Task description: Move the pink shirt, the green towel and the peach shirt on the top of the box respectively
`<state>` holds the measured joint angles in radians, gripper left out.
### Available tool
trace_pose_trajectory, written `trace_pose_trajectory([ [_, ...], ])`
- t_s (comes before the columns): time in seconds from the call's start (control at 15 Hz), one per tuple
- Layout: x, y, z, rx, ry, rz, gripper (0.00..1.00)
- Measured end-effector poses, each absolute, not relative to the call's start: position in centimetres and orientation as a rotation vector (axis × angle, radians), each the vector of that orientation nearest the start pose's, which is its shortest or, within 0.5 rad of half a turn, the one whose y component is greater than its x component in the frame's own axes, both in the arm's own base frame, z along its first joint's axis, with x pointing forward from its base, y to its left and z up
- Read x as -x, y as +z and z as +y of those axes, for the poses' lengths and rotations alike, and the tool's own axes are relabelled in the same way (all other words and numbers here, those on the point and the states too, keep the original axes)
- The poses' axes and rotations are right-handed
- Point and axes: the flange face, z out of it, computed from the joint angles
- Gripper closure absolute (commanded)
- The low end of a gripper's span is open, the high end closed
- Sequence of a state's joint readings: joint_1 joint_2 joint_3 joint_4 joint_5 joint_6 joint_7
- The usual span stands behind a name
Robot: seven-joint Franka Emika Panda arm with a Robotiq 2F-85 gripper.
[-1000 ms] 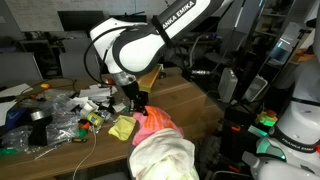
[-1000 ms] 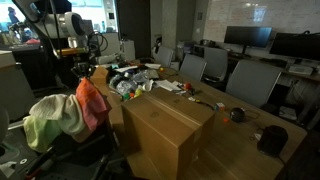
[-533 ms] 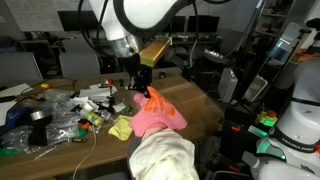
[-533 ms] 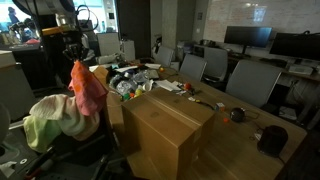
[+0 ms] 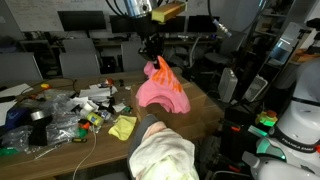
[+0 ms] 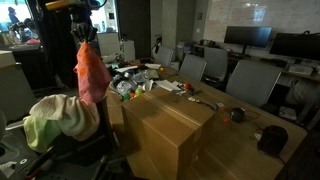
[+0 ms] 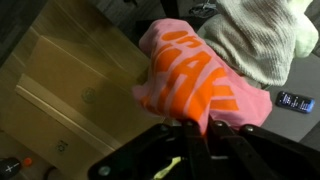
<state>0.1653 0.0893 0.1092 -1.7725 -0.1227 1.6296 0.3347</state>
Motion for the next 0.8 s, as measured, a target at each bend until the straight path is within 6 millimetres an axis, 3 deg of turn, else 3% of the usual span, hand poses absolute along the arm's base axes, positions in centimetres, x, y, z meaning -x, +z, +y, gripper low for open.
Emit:
trace_pose_trajectory([
  [0.4, -54.7, 52.7, 4.5, 3.124, 0.264, 0.326, 0.98],
  [0.8, -54.2, 54.2, -2.2, 2.927, 0.239, 0.551, 0.98],
])
